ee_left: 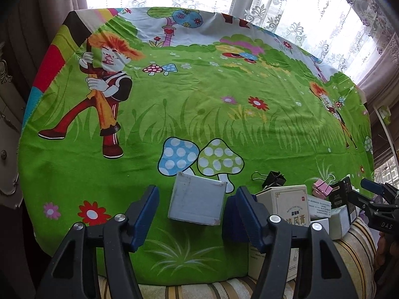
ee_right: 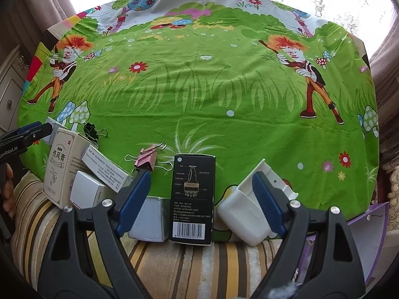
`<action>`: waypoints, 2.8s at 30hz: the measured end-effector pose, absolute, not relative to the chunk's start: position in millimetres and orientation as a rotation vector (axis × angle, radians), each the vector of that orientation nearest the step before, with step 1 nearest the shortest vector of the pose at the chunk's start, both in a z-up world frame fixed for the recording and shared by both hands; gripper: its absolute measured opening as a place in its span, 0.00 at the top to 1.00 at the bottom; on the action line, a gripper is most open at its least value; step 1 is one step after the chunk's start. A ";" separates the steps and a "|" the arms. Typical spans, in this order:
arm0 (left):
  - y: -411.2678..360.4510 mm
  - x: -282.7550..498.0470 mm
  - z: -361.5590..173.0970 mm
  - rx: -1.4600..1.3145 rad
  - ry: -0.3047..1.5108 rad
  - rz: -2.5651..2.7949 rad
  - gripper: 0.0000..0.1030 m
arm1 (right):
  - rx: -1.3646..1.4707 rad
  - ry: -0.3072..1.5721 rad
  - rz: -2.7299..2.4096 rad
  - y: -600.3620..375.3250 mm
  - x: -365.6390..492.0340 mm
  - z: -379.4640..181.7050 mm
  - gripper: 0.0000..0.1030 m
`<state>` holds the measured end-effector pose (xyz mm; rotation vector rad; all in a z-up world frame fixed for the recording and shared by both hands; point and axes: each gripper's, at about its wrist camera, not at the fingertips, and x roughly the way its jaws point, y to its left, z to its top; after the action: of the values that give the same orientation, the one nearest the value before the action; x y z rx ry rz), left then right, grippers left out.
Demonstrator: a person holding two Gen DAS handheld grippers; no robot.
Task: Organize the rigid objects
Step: 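Grasp a white cube box with the left tool while the right tool grips the black barcode box, then carry both boxes into the storage box and open both tools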
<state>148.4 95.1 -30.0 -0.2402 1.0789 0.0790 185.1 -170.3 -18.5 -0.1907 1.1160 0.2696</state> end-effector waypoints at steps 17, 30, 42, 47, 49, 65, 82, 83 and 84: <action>95.5 149.6 -40.1 -0.254 1.102 0.071 0.52 | -0.187 1.172 0.306 -167.7 189.4 -36.5 0.58; 100.7 130.0 -14.2 -0.280 1.001 0.129 0.52 | -0.120 1.031 0.284 -183.2 173.9 -4.7 0.58; 71.4 100.1 19.0 -0.299 0.916 0.089 0.52 | -0.053 0.946 0.291 -202.6 145.0 19.6 0.58; 54.1 86.9 29.5 -0.319 0.892 0.046 0.52 | -0.030 0.937 0.273 -215.4 125.7 24.2 0.58; 46.7 81.4 32.5 -0.332 0.887 0.021 0.52 | -0.022 0.933 0.261 -221.3 118.0 26.3 0.58; -55.5 36.8 57.6 -0.350 0.860 -0.262 0.52 | 0.018 0.862 0.228 -260.3 55.0 51.5 0.58; -165.5 11.8 65.1 -0.224 0.903 -0.523 0.52 | 0.105 0.781 0.075 -341.7 -6.3 75.5 0.58; -170.9 10.5 65.9 -0.218 0.903 -0.537 0.52 | 0.104 0.776 0.063 -345.4 -8.4 77.1 0.58; -175.7 9.8 66.4 -0.214 0.903 -0.553 0.52 | 0.104 0.772 0.051 -348.9 -10.7 78.6 0.58</action>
<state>9.8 -175.7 66.4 -0.2139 0.9034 -0.5526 -10.7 -348.9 78.6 0.1042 0.7725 0.0512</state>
